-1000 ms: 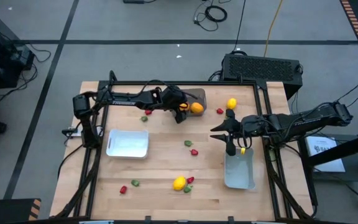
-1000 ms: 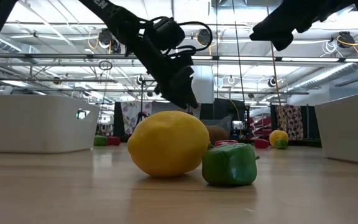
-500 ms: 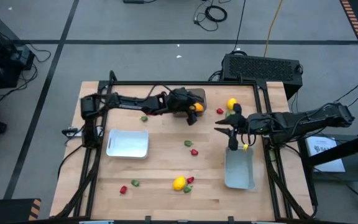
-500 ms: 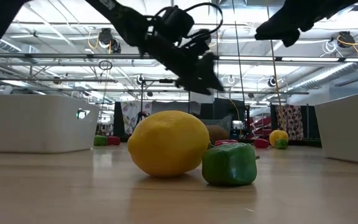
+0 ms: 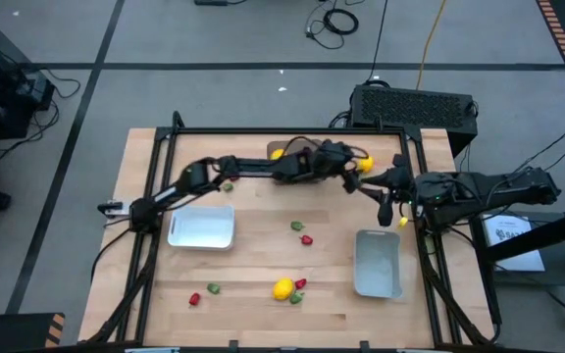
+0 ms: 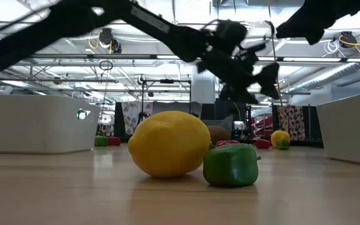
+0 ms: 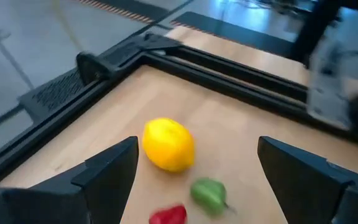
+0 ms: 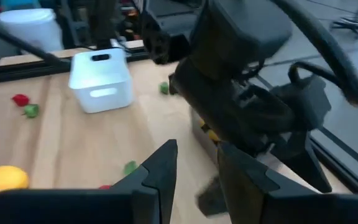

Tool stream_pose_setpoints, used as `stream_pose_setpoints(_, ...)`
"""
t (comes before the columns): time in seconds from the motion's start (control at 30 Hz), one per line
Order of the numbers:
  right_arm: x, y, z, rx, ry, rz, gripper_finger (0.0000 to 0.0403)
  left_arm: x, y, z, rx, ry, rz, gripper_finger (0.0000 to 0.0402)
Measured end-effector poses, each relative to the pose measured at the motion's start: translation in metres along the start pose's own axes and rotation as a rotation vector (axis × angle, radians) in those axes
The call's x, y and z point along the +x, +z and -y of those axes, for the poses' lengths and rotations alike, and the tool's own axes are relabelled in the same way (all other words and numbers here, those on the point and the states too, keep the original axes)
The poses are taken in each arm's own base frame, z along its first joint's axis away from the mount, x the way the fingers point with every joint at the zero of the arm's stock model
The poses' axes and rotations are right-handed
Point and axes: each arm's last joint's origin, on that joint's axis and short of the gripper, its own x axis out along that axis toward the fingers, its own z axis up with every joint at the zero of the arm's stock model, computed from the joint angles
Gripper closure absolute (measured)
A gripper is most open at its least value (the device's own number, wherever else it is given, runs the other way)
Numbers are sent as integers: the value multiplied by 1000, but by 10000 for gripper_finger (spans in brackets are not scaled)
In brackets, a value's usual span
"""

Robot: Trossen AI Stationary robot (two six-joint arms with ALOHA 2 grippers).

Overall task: Sort produce into baskets
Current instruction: Put the yellow lemon into the black bin

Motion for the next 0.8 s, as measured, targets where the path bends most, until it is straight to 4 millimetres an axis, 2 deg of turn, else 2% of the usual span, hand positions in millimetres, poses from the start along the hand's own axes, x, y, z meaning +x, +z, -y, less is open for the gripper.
stream_pose_setpoints(0.2, -9, -3, 8, 28, -74, 5, 296, 30, -4, 0, -84, 42, 44, 66)
stream_pose_setpoints(0.33, -13, -1, 10, 27, -72, 30, 296, 35, -12, 3, -96, 125, 82, 72)
stream_pose_setpoints(0.5, -16, 0, 13, 27, -159, 58, 296, 36, -19, 10, -18, 106, 43, 88)
stream_pose_setpoints(0.57, -16, -3, 16, 79, -230, 51, 296, 29, -17, 14, 66, 97, -11, 90)
stream_pose_setpoints(0.63, -16, -7, 19, 151, -315, 44, 296, 16, -6, 19, 178, 99, -64, 91)
stream_pose_setpoints(0.8, -18, -14, 26, 256, -471, 60, 296, -41, 39, 18, 420, 212, -229, 91)
